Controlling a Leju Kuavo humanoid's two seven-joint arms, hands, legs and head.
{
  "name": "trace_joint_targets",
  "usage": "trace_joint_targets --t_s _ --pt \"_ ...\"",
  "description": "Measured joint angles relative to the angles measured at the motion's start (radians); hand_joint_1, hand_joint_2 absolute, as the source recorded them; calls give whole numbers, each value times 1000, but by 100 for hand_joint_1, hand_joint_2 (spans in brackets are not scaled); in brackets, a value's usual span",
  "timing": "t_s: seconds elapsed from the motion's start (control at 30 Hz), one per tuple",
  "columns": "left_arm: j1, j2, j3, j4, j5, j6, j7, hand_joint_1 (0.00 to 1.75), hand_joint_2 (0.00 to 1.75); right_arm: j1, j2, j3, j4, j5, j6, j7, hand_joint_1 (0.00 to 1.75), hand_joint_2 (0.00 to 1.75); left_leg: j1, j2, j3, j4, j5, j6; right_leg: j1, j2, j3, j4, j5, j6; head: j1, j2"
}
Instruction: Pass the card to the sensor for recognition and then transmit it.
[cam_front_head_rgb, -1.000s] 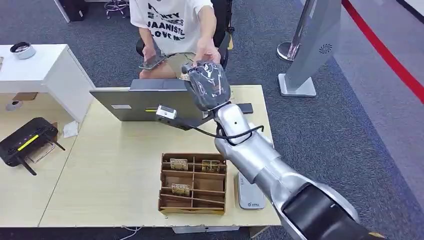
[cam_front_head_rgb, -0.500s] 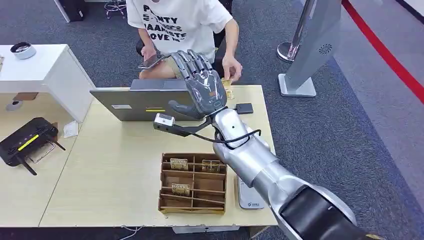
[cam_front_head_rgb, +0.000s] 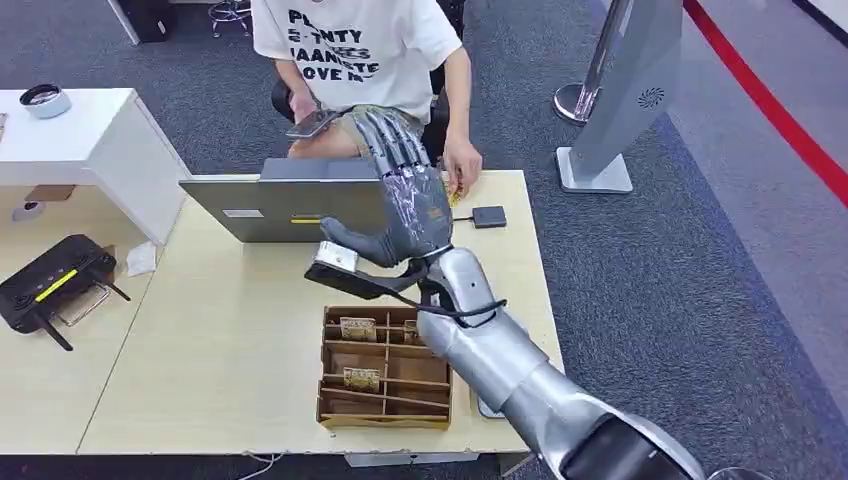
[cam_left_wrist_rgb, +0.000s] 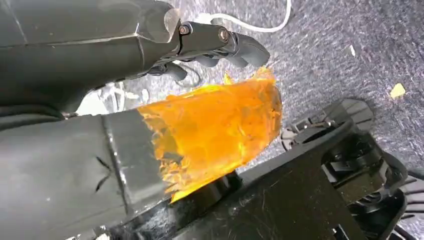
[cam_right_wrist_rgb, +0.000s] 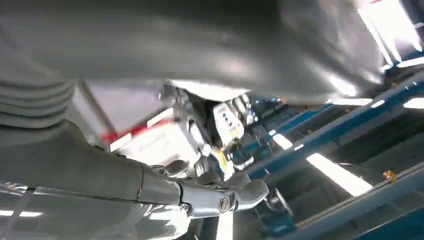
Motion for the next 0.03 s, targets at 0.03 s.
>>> trace_joint_targets --t_s 0.03 --pt "5 0 1 0 9 4 -5 0 0 34 -1 1 -45 -27 -1 -11 0 0 0 0 0 0 0 0 0 0 0 0 0 0 0 0"
